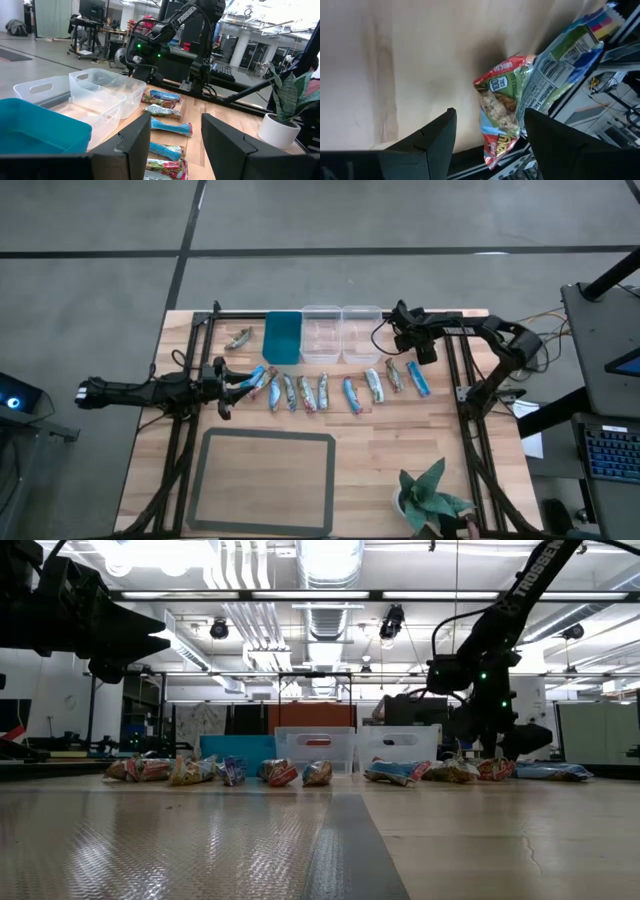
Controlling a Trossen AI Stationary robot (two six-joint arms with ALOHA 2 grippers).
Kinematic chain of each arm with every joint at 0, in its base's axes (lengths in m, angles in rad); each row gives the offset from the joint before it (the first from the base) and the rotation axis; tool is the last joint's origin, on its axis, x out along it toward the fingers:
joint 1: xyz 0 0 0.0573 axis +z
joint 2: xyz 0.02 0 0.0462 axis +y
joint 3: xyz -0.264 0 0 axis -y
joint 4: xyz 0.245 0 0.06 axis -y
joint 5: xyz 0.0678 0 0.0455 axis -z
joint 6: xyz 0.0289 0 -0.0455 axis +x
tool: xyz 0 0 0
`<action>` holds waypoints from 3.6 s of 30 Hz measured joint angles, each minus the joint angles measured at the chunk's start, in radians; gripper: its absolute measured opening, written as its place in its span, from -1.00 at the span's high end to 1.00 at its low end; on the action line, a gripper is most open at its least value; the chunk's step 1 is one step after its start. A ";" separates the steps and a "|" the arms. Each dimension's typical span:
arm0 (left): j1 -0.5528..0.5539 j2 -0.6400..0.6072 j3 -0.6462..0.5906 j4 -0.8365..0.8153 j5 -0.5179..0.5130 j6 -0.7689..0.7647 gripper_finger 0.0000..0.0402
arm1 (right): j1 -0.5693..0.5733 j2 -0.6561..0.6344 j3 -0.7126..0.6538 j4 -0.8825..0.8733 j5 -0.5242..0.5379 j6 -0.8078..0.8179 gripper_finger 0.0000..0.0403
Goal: Pick and place Granola Bars by type
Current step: Put the red granola bar into the left transparent bin
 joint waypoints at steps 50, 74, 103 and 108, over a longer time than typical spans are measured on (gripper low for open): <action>0.000 0.000 0.000 0.000 0.000 0.000 0.21 | 0.108 -0.156 0.249 -0.481 0.070 0.364 0.96; 0.000 0.000 0.000 0.000 0.000 0.000 0.21 | 0.167 -0.167 0.629 -0.858 -0.048 0.727 0.96; 0.000 0.000 0.000 0.000 0.000 0.000 0.21 | 0.360 -0.140 0.898 -0.794 -0.339 0.803 0.96; 0.000 0.000 0.000 0.000 0.000 0.000 0.21 | 0.360 -0.086 0.961 -0.796 -0.360 0.724 0.96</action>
